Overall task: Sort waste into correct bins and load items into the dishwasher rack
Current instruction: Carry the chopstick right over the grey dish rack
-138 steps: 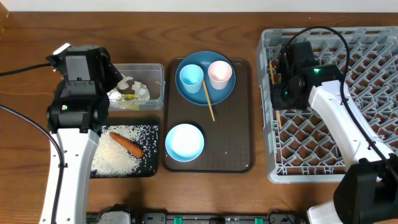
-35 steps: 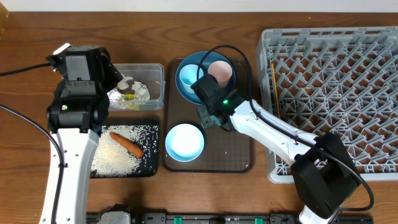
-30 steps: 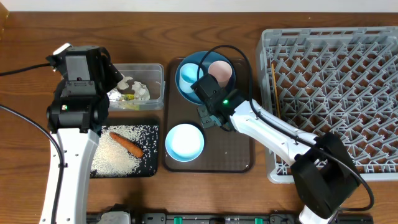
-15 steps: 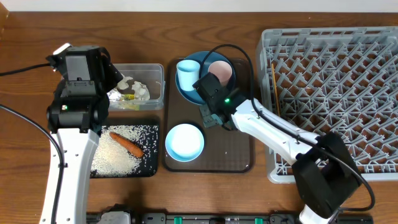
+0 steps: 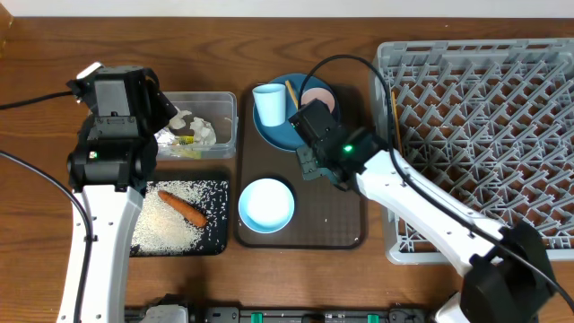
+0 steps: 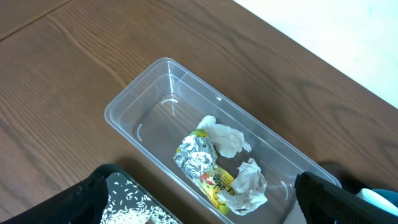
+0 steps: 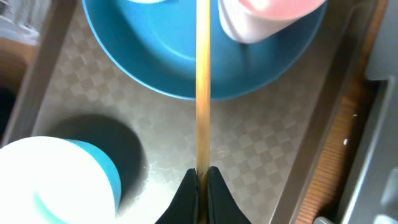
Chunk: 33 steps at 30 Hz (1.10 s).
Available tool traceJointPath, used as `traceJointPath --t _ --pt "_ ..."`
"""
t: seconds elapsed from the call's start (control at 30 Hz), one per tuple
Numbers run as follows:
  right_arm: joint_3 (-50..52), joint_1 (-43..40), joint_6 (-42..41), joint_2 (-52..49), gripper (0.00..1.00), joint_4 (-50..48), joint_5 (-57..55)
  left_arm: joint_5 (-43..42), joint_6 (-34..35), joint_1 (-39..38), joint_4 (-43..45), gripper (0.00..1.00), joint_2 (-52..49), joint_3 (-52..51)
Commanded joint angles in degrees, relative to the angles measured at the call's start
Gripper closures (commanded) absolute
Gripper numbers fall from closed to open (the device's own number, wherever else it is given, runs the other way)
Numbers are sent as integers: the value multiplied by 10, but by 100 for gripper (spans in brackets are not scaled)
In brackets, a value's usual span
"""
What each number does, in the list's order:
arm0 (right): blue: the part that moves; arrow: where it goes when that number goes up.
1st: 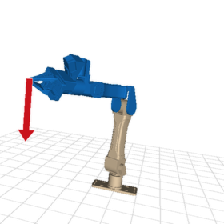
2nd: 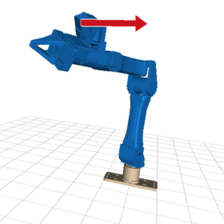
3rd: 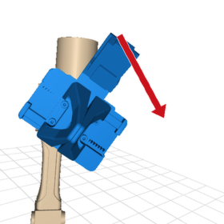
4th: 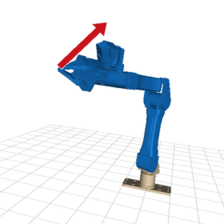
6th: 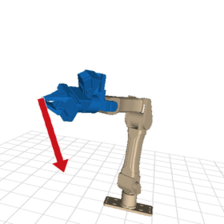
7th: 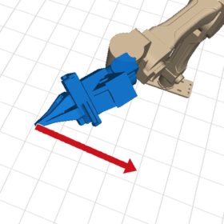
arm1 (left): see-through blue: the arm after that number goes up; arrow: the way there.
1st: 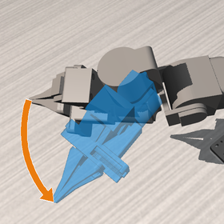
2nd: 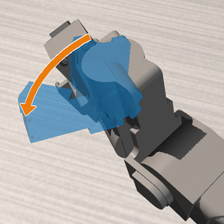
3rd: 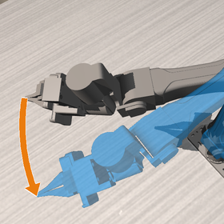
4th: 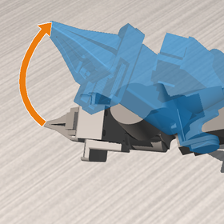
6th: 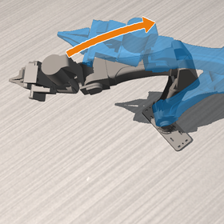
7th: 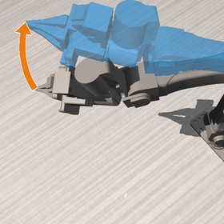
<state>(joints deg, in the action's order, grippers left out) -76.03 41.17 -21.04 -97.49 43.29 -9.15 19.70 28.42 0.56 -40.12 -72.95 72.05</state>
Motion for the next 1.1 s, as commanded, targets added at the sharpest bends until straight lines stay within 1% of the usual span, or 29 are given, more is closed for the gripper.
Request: traceJointPath --t 0.0,0.3,0.47,0.6,0.83,1.07 --pt "-4 -3 -2 24 99 4 -14 9 -7 2 -2 2 1 10" --pt "-4 -22 -2 89 99 48 -55 9 -7 2 -2 2 1 10" --pt "-4 -63 -12 133 99 105 -55 9 -7 2 -2 2 1 10" --pt "-4 -113 -12 160 99 161 -54 9 -7 2 -2 2 1 10" --pt "-3 -173 -12 165 99 236 -54 9 -7 2 -2 2 1 10" --pt "-1 -182 -12 164 99 244 -55 9 -7 2 -2 2 1 10"
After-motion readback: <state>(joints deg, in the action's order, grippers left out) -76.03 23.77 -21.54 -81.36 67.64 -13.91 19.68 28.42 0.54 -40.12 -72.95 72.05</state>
